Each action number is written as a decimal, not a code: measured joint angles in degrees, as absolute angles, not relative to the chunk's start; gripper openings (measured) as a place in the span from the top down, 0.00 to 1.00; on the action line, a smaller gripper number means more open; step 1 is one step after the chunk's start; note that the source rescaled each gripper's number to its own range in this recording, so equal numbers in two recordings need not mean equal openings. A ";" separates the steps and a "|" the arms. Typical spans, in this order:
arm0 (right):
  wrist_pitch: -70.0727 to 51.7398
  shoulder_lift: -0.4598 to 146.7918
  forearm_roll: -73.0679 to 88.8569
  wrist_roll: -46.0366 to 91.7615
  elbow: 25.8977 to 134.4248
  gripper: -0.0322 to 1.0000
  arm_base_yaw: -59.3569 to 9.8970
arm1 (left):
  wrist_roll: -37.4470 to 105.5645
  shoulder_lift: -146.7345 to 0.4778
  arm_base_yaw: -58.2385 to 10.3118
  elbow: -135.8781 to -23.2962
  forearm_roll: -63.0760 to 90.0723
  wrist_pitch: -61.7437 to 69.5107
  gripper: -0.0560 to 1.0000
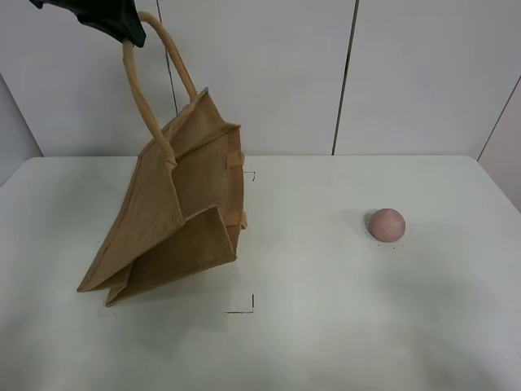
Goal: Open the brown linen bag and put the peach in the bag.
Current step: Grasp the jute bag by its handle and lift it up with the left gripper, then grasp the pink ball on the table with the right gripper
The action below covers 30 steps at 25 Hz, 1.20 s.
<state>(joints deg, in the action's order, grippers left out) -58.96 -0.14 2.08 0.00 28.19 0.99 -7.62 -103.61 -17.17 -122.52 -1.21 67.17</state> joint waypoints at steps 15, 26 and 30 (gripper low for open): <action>-58.96 -0.14 2.09 0.00 28.19 0.00 0.99 | -7.19 -102.53 -17.17 -122.52 -0.57 67.17 0.95; -52.56 37.43 3.24 0.00 34.82 0.00 0.99 | -6.89 -102.53 -17.17 -122.52 -0.53 67.17 0.95; -51.38 57.23 4.70 0.73 42.79 0.00 0.99 | -6.59 -102.53 -17.17 -122.52 -0.53 67.17 0.95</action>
